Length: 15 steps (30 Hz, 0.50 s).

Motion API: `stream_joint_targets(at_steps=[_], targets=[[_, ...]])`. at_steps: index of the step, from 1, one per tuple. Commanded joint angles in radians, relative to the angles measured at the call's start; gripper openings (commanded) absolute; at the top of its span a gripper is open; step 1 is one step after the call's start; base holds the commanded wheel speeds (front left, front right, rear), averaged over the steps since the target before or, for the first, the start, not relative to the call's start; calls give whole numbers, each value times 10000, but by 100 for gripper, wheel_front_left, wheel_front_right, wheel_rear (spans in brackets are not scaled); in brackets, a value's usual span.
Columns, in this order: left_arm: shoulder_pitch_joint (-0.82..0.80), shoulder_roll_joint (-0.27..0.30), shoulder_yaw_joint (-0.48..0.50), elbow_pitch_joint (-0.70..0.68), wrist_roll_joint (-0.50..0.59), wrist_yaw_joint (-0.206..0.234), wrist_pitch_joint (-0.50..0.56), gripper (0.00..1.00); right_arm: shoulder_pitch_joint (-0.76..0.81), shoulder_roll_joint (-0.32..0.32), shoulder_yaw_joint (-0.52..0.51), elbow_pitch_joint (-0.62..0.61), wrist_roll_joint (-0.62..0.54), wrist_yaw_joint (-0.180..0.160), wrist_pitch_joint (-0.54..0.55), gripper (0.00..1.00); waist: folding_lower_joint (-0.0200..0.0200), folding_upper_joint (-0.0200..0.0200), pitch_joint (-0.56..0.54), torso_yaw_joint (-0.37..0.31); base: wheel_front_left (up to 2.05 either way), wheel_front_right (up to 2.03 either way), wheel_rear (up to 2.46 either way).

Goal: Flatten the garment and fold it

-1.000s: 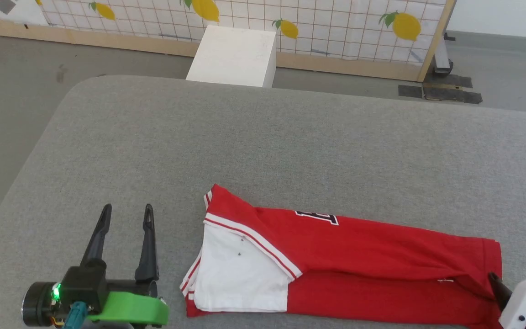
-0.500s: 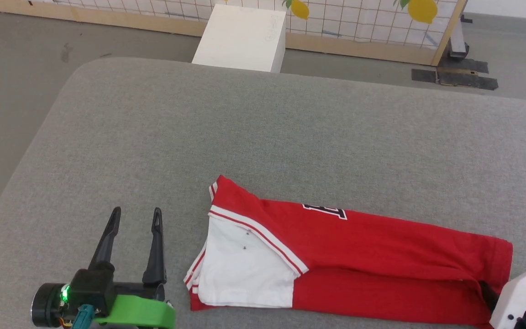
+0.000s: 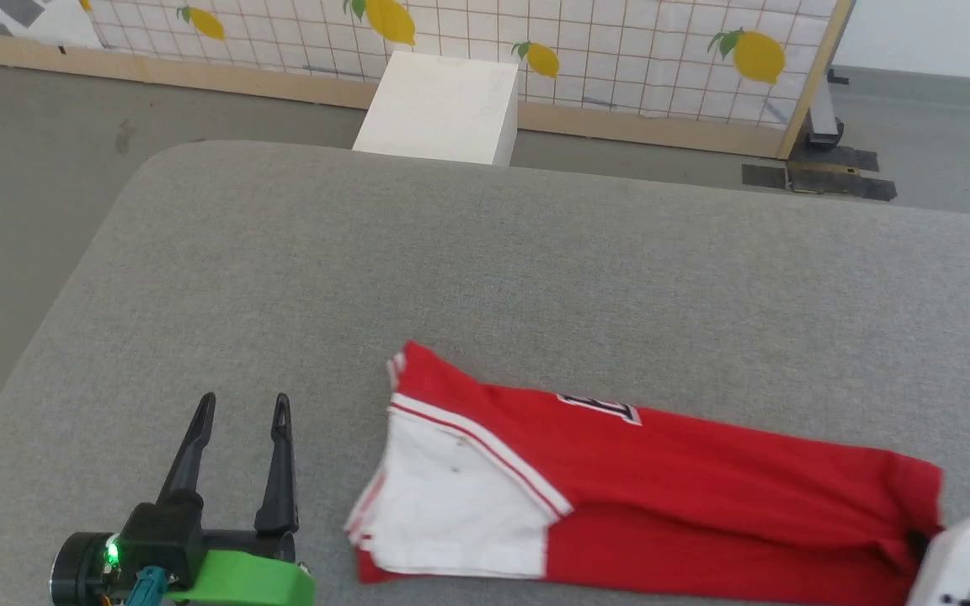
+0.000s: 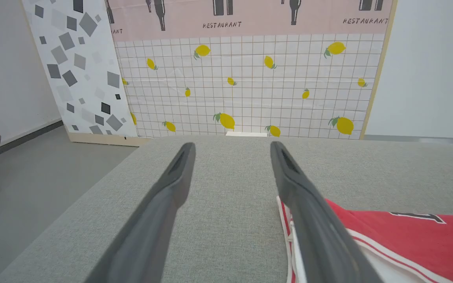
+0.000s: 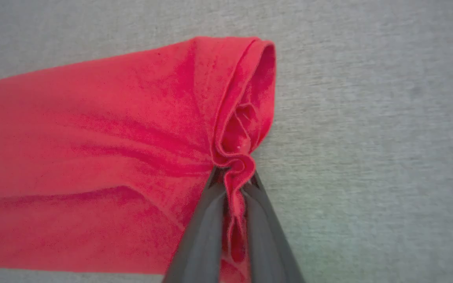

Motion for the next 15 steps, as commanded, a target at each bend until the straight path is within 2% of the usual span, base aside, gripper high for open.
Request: stream_joint_targets(at_steps=[1, 5, 9, 15], targets=[[131, -75, 25, -23, 80, -83, -47, 100, 175, -257, -318, -44, -96, 29, -61, 0, 0, 0, -68, -66, 0, 0, 0], [173, -147, 41, -26, 99, -167, -47, 100, 257, -709, -1191, -67, -310, 29, -45, 0, 0, 0, -77, -121, 0, 0, 0], [220, -195, 96, 19, 119, -235, -47, 100, 257, -849, -1580, -98, -363, 29, 29, 0, 0, 0, -133, -187, 0, 0, 0], [335, -253, 163, 123, 104, -348, -47, 100, 522, -579, -857, -1052, 181, 29, 370, 0, 0, 0, -435, -253, 0, 0, 0]])
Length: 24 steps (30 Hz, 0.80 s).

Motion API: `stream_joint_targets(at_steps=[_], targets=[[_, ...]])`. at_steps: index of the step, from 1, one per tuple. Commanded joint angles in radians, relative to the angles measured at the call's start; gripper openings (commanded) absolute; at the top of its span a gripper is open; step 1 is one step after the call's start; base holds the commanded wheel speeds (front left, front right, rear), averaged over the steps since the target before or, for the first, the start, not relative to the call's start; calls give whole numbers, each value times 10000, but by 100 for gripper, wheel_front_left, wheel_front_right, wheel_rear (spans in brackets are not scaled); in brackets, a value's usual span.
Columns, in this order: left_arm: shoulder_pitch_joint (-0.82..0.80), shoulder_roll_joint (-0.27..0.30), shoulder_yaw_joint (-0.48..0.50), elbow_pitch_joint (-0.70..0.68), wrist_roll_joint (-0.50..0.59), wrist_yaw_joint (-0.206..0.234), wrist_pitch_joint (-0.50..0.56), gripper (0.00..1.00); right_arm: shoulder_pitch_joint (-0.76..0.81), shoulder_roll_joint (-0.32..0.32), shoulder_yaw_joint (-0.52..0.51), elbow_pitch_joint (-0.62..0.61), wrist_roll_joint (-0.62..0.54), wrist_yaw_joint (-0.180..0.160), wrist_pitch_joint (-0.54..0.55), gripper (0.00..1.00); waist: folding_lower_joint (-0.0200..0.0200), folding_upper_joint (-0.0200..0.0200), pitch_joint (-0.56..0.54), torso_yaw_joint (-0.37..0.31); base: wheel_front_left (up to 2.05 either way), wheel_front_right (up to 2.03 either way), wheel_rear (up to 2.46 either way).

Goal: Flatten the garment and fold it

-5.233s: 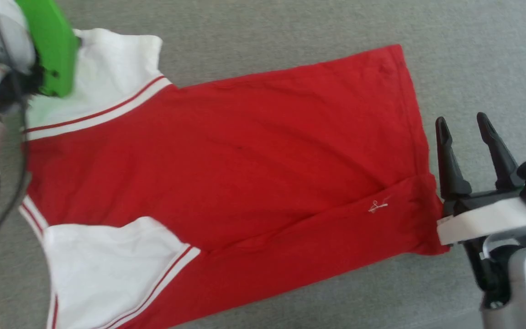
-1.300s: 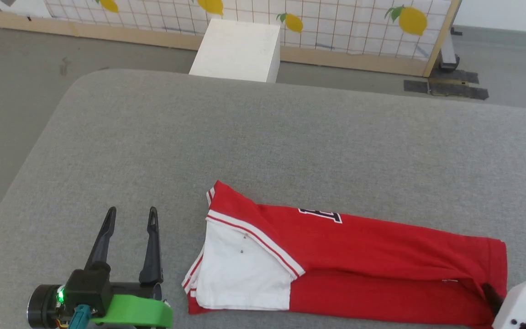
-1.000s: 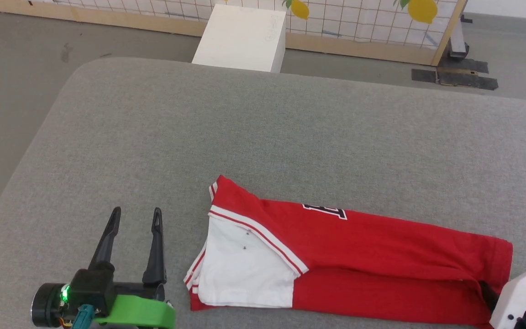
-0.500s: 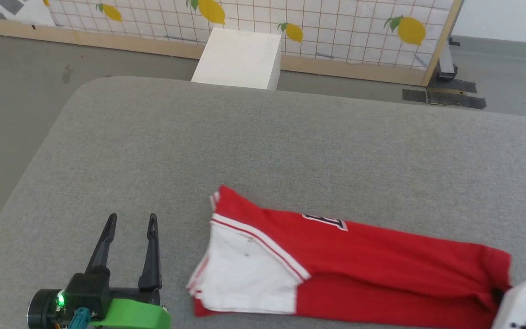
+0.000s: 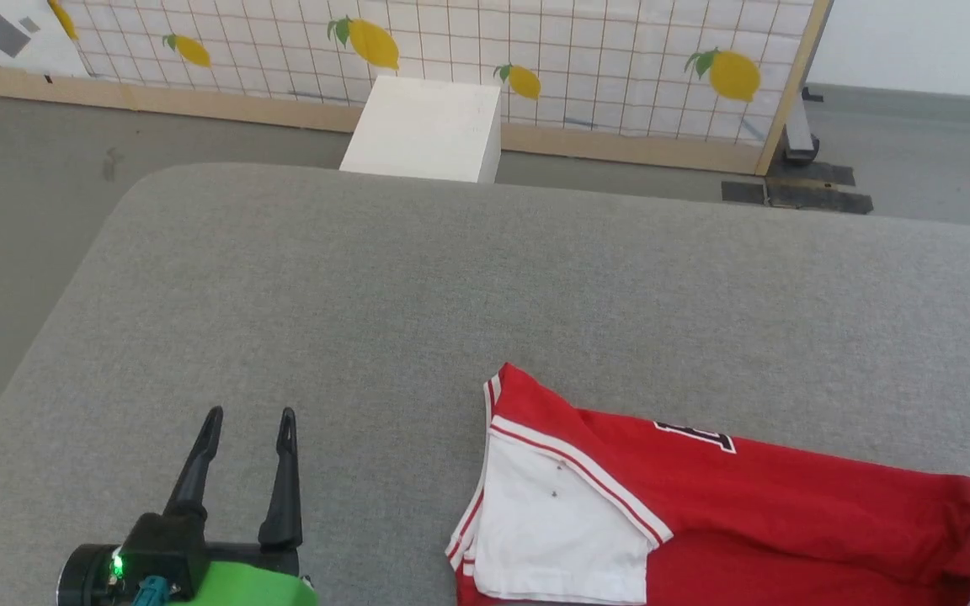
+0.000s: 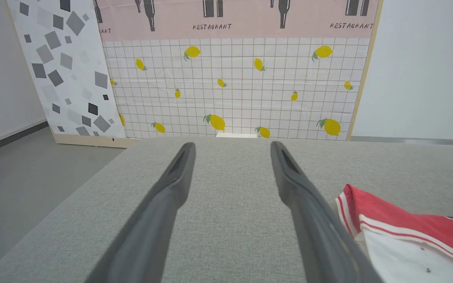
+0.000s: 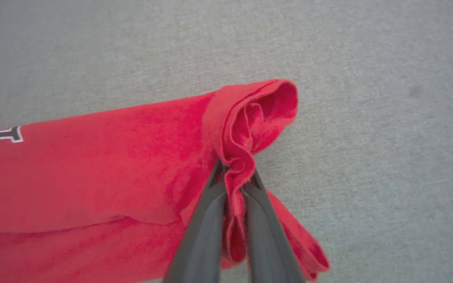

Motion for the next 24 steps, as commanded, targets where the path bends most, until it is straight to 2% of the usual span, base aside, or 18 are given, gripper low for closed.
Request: stream_joint_targets(at_steps=[1, 9, 13, 18, 24], targets=[[182, -93, 18, 30, 90, -55, -47, 100, 236, 63, 287, -349, 163, -11, 131, 0, 0, -1, -162, -23, 0, 0, 0], [336, -164, -18, 83, 91, -170, -47, 100, 1055, 616, 2266, -2707, 1258, -11, 1338, 0, 0, -1, -542, 156, 0, 0, 0], [367, -198, -79, 82, 84, -214, -47, 100, 991, 1017, 3042, -3381, 1934, -11, 1760, 0, 0, -1, -563, 386, 0, 0, 0], [338, -231, -141, 118, 69, -252, -47, 100, 531, 1228, 3973, -3439, 2918, -11, 1994, 0, 0, -1, -492, 733, 0, 0, 0], [148, -263, -223, 199, 10, -299, -47, 100, -306, 1238, 5094, -2288, 3904, -11, 1141, 0, 0, -1, -308, 1249, 0, 0, 0]])
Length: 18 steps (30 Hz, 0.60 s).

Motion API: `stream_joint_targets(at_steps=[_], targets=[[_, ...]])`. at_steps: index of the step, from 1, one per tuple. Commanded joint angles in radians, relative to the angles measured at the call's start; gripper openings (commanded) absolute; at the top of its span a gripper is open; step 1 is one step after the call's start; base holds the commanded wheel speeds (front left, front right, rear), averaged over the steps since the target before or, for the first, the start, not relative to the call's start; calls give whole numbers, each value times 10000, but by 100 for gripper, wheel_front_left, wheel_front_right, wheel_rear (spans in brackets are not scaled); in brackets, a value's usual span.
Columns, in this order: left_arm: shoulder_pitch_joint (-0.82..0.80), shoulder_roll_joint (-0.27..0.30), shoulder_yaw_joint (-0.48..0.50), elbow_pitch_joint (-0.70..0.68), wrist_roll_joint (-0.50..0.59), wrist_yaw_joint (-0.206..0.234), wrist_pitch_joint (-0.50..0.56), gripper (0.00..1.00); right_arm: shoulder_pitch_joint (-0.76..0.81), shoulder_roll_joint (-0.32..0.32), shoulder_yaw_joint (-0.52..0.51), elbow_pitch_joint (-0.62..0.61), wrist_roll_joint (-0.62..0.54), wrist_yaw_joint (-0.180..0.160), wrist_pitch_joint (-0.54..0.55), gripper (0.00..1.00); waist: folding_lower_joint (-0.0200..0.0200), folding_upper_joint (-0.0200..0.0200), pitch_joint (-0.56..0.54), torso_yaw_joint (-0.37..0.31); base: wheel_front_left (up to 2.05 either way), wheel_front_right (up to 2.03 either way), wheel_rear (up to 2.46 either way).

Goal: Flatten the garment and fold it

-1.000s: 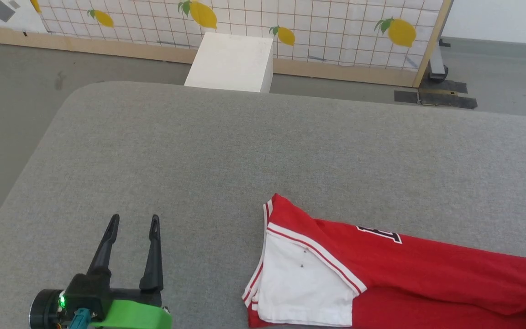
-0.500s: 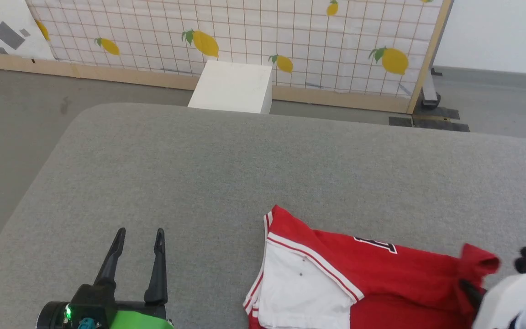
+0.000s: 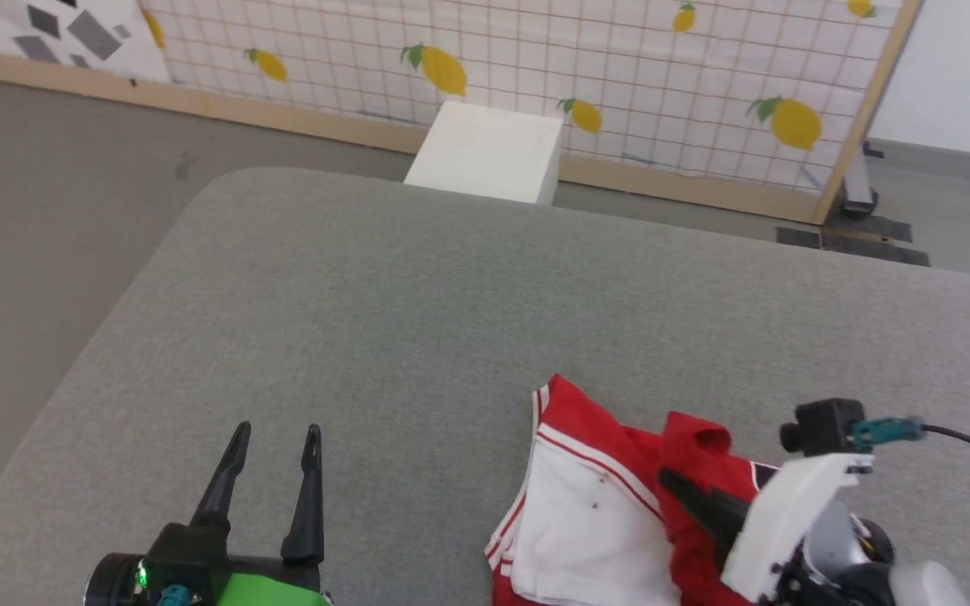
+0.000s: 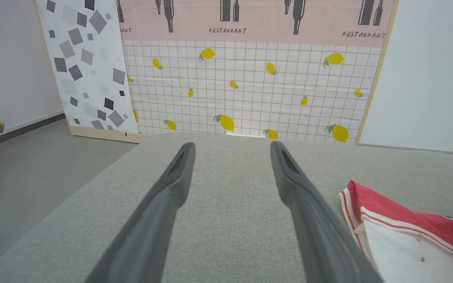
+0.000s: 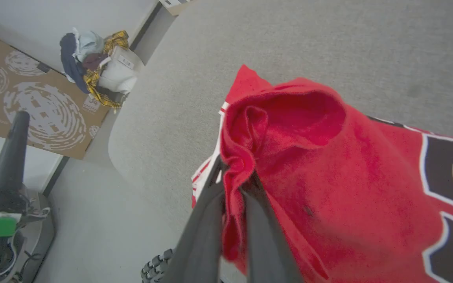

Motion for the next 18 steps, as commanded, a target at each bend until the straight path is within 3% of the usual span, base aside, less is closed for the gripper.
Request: stream_joint_targets(at_steps=[1, 11, 12, 13, 18], targets=[[-85, -63, 6, 52, -48, -51, -47, 100, -354, 9, 205, 361, 135, -11, -278, 0, 0, -1, 170, 327, 0, 0, 0], [-469, -90, 63, 264, -158, -167, -47, 100, -1742, 11, 1306, 3366, 189, -11, -1701, 0, 0, -1, 533, 937, 0, 0, 0], [-485, -92, 78, 287, -163, -178, -47, 100, -1878, 11, 1435, 3604, 140, -11, -1864, 96, 0, -1, 548, 959, 0, 0, 0], [-493, -93, 94, 307, -169, -189, -47, 100, -1965, 11, 1532, 3800, 198, -11, -1968, 100, 0, -1, 557, 975, 0, 0, 0], [-509, -100, 231, 440, -170, -243, -47, 100, -2475, 12, 2649, 4146, 1447, -11, -2522, 100, 0, -1, 486, 870, 0, 0, 0]])
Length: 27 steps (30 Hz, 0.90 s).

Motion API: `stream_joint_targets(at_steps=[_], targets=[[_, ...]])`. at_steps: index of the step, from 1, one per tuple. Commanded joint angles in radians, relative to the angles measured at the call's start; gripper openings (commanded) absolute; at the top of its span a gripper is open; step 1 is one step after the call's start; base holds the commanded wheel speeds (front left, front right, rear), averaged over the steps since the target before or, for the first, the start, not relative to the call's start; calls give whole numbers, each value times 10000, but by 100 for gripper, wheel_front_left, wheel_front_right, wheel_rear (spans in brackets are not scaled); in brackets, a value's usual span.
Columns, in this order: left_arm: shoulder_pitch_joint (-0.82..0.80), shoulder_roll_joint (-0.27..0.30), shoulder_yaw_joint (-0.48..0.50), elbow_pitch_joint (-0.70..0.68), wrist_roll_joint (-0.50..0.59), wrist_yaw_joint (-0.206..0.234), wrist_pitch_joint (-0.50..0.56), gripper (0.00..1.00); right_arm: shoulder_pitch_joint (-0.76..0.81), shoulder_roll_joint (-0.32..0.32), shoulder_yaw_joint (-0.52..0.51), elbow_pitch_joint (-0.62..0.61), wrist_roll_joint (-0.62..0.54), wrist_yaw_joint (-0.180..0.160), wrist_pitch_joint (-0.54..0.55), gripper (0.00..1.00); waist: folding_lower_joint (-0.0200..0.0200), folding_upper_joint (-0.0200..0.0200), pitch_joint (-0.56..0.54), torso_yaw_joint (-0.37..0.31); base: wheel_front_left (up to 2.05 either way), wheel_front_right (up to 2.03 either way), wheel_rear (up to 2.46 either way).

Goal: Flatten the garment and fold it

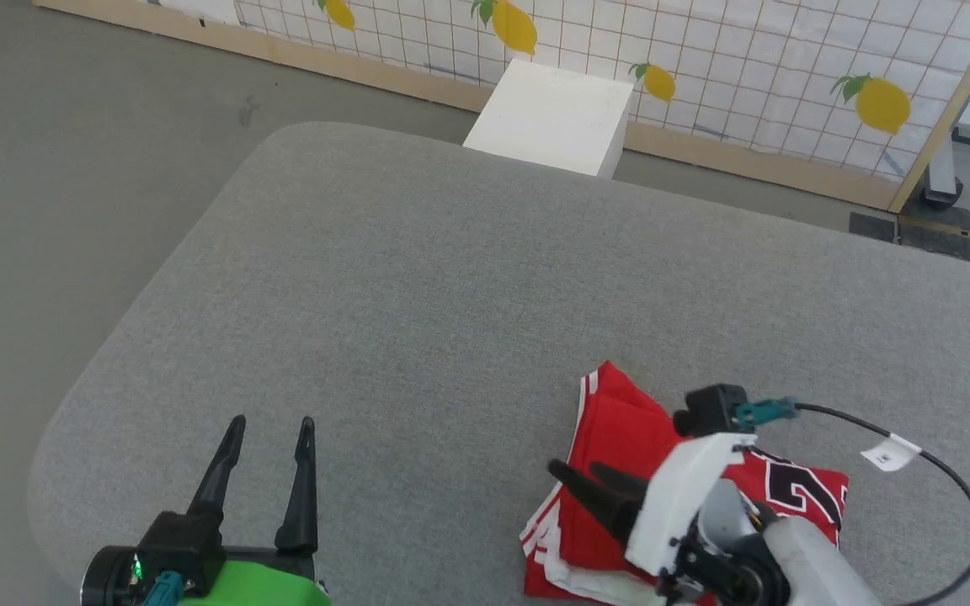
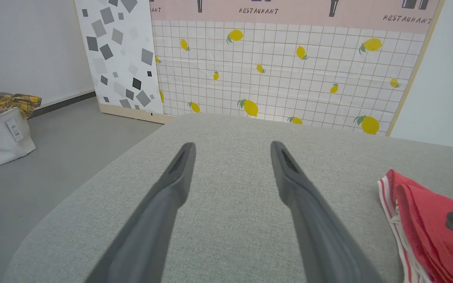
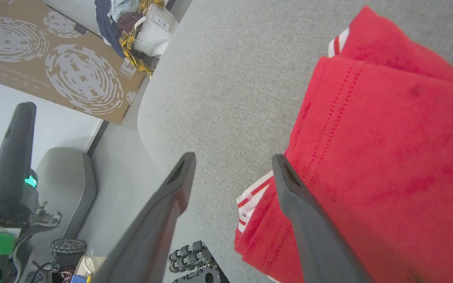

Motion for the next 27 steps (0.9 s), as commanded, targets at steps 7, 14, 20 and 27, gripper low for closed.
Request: stream_joint_targets(at_steps=[7, 14, 20, 27], targets=[[-182, -77, 53, -14, -57, -97, -47, 100, -885, -446, -284, -102, -1912, -11, -1192, 100, 0, 0, -265, -474, 0, 0, 0], [-146, -82, 50, -127, -68, -131, -47, 100, -1032, -2389, -675, -967, -4598, -11, -3537, 100, 0, 0, -413, -1065, 0, 0, 0], [-137, -84, -78, -144, -105, -160, -47, 100, -167, -3014, -2216, -1615, -5998, -11, -5222, 100, 0, 0, -513, -1513, 0, 0, 0], [-110, -86, -237, -140, -106, -185, -47, 100, 1738, -2420, -3975, -2954, -6824, -11, -6366, 100, 0, 0, -597, -1950, 0, 0, 0]])
